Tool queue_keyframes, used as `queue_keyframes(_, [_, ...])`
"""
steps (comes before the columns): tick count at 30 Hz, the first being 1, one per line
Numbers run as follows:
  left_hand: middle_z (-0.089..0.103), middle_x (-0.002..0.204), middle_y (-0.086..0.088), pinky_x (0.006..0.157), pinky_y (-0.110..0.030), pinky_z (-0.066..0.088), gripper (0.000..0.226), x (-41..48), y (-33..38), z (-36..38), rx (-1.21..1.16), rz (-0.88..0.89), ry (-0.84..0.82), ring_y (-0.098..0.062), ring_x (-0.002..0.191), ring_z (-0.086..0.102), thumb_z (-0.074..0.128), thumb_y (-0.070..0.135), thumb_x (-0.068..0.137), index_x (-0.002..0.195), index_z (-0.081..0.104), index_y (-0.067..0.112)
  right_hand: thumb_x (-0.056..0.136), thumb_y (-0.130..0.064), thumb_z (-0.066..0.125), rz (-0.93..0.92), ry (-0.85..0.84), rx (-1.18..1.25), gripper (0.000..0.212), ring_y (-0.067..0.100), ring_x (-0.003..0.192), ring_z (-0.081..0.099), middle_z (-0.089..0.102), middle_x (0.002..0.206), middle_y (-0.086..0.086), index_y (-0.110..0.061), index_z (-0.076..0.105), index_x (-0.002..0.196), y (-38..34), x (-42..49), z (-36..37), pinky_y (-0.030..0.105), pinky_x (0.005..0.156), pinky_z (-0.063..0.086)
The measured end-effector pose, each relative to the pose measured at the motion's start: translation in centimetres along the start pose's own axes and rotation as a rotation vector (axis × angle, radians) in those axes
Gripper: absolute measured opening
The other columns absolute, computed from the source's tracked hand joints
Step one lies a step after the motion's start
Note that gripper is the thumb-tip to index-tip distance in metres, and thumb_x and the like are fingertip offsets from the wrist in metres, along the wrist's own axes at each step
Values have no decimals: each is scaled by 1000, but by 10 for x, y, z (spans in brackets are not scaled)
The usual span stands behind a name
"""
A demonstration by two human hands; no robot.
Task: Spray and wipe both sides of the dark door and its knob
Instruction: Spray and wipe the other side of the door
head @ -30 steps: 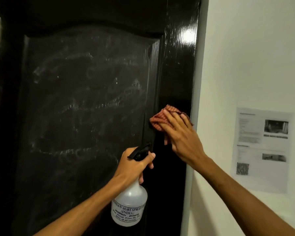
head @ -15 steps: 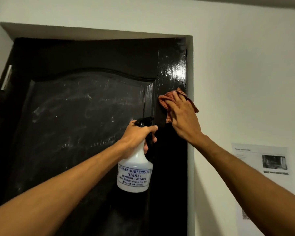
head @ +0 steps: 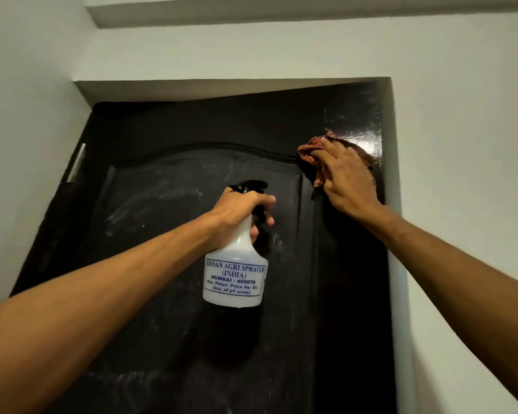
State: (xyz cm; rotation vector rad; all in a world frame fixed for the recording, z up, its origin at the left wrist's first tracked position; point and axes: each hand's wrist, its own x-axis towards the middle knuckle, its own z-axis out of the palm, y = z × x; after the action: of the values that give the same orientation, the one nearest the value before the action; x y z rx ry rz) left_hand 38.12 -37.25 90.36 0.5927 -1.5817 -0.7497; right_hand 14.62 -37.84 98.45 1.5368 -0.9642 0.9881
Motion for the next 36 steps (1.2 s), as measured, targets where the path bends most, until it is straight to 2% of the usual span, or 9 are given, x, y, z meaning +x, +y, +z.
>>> queue_keyframes(5, [73,82,-19,46,-27,43,19,1,-41,-70,86,-51,80,-21,44,50,73,25,95,92,69,6,87,-4,60,-7,68,115,70,29,153,26,30,166,9,-17,44,153,-47,1,29,49,127,18])
queue_keyframes(10, [74,79,-18,46,-27,43,19,4,-74,-158,125,-76,184,-21,41,50,73,24,95,88,69,8,89,-8,64,-45,-16,38,72,28,155,21,27,167,9,-18,39,156,-120,28,68,45,128,14])
queue_keyframes(17, [74,75,-14,47,-28,45,20,17,-101,-295,133,-97,246,-20,43,52,73,26,95,98,71,6,89,-14,65,-79,-76,-33,71,29,155,20,25,168,9,-20,40,155,-240,70,152,48,127,14])
queue_keyframes(21, [75,75,-14,48,-29,46,22,29,-109,-354,158,-75,269,-20,45,53,73,26,95,98,73,5,92,-17,58,-149,-112,-6,67,28,156,17,23,169,9,-21,39,156,-305,92,190,46,127,12])
queue_keyframes(24, [74,74,-13,48,-29,46,24,35,-118,-399,154,-63,269,-22,48,54,72,26,96,100,74,3,97,-24,54,-283,-195,11,64,25,157,14,20,170,6,-23,35,158,-358,104,222,43,128,8])
queue_keyframes(27, [74,75,-14,48,-30,46,18,35,-128,-420,160,-86,251,-22,47,54,71,26,97,101,73,8,98,-29,53,-389,-285,-19,64,21,158,10,17,171,3,-26,33,159,-374,115,240,43,129,6])
queue_keyframes(32, [73,77,-15,44,-28,45,11,33,-136,-453,178,-88,273,-21,42,52,71,24,98,96,69,13,100,-25,52,-188,-179,-5,64,22,158,9,15,171,3,-25,30,160,-383,155,243,43,127,5])
queue_keyframes(34, [73,78,-14,43,-27,45,10,34,-138,-464,177,-90,283,-20,42,53,70,24,98,98,69,14,98,-32,43,-336,-212,15,62,21,158,12,19,171,1,-28,32,159,-401,151,257,43,128,8])
queue_keyframes(36, [74,77,-14,43,-27,46,12,33,-142,-470,182,-101,295,-20,43,54,71,25,98,101,70,13,95,-41,33,-531,-332,23,65,19,158,11,19,170,-2,-31,32,159,-423,133,276,42,129,8])
